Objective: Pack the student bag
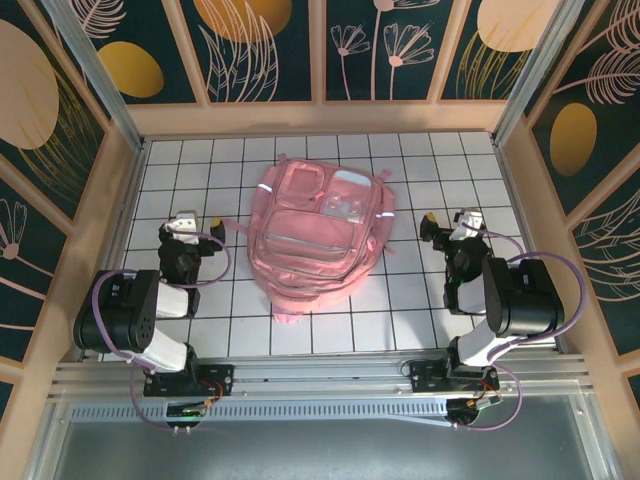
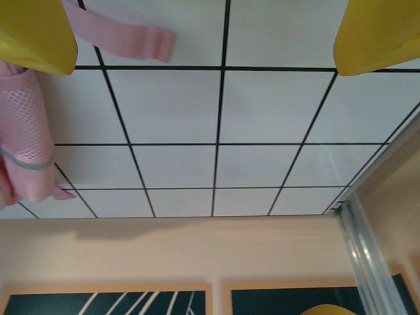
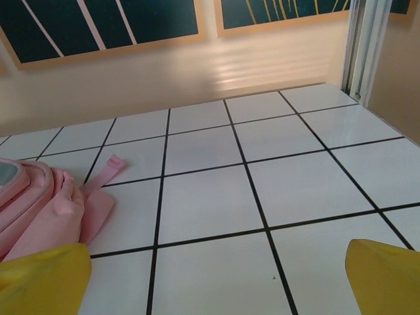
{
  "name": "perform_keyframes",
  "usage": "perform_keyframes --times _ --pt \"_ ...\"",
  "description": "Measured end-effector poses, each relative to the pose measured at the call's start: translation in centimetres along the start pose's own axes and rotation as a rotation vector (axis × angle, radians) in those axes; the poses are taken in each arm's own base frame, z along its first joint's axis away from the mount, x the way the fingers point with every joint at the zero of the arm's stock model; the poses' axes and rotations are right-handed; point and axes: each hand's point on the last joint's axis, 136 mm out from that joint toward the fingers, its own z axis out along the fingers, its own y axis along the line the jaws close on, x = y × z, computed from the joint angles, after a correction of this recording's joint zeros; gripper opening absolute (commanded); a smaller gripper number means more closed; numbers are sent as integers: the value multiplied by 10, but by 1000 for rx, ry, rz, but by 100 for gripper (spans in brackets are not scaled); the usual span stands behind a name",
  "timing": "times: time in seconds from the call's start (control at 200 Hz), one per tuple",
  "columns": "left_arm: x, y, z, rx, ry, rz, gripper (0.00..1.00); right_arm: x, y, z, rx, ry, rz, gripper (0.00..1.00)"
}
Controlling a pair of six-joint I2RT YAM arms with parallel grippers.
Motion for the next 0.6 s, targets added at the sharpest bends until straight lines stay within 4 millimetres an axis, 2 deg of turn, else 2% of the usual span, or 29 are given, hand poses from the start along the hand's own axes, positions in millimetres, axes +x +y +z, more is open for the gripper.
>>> perform_keyframes --times 0.205,0.601 --pt "-3 -6 0 36 -12 -4 99 0 0 0 1 0 0 99" --pt "-7 5 3 -28 -20 -39 99 0 1 0 -2 1 0 99"
